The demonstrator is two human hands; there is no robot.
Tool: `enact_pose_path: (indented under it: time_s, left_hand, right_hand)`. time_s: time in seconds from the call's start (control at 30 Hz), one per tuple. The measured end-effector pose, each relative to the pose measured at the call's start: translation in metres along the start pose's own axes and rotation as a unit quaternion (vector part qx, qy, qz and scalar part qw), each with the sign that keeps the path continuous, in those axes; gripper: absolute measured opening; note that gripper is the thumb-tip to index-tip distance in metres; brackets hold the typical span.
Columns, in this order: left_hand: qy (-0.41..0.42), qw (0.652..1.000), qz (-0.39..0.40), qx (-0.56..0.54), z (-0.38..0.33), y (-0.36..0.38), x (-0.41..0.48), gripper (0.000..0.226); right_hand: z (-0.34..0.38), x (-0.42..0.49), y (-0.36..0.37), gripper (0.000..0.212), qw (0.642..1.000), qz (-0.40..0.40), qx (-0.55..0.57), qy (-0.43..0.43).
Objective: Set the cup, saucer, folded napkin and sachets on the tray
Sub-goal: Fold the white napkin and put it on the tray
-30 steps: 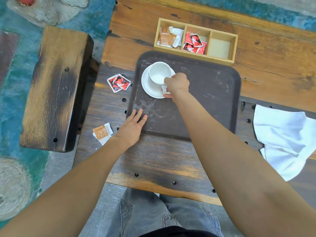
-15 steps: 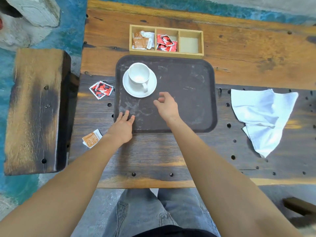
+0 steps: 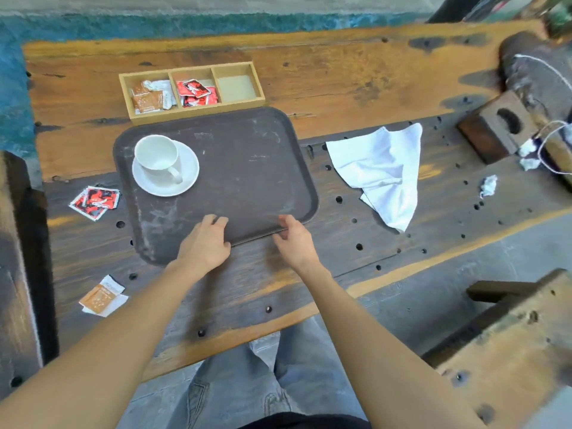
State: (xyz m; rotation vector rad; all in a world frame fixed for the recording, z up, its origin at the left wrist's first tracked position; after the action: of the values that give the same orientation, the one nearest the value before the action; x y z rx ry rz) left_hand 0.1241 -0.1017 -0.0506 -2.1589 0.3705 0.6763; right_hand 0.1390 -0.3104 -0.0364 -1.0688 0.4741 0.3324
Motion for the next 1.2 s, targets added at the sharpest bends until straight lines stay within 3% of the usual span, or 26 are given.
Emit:
enact_pose_path:
  time_s: [0.3,0.47,0.63,0.73,0.97,1.2]
  left_hand:
    - [0.040,0.998,0.038,-0.006,-0.068,0.021,0.027,0.060]
    - [0.059,0.996,0.060,-0.014,-0.120,0.048,0.041,0.059]
    - [0.072,0.993,0.089,-0.018,-0.180,0.084,0.059,0.058]
    - [0.078,0.992,0.098,0.002,-0.217,0.103,0.071,0.057]
    - [0.148,0.986,0.076,-0.001,-0.290,0.122,0.094,0.059]
    - [0.196,0.974,0.013,-0.114,-0.336,0.117,0.103,0.089]
  right_hand:
    - [-0.119,-0.001,-0.057,0.047,0.997,-0.026,-0.033,0.071]
    - [-0.183,0.022,-0.097,0.043,0.981,-0.063,-0.131,0.130]
    - [-0.218,0.047,-0.124,0.043,0.970,-0.023,-0.192,0.150]
    - [-0.230,0.054,-0.130,0.046,0.970,-0.032,-0.205,0.127]
    - [-0.248,0.053,-0.162,0.028,0.967,-0.229,-0.111,0.016]
    - [-0.244,0.058,-0.202,0.025,0.971,-0.212,0.012,-0.107]
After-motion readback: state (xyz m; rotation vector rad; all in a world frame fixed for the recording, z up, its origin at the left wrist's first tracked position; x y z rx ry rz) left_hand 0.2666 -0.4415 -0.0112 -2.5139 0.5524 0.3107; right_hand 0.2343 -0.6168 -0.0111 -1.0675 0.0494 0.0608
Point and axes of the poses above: each hand's wrist, its own x-axis towards the middle knuckle, its own y-axis out of the palm, z = x × y, the point moved 2 cm from there along x, towards the middle knuckle, and after that the axes turned 13 degrees about -x, right-handed, at the moved point
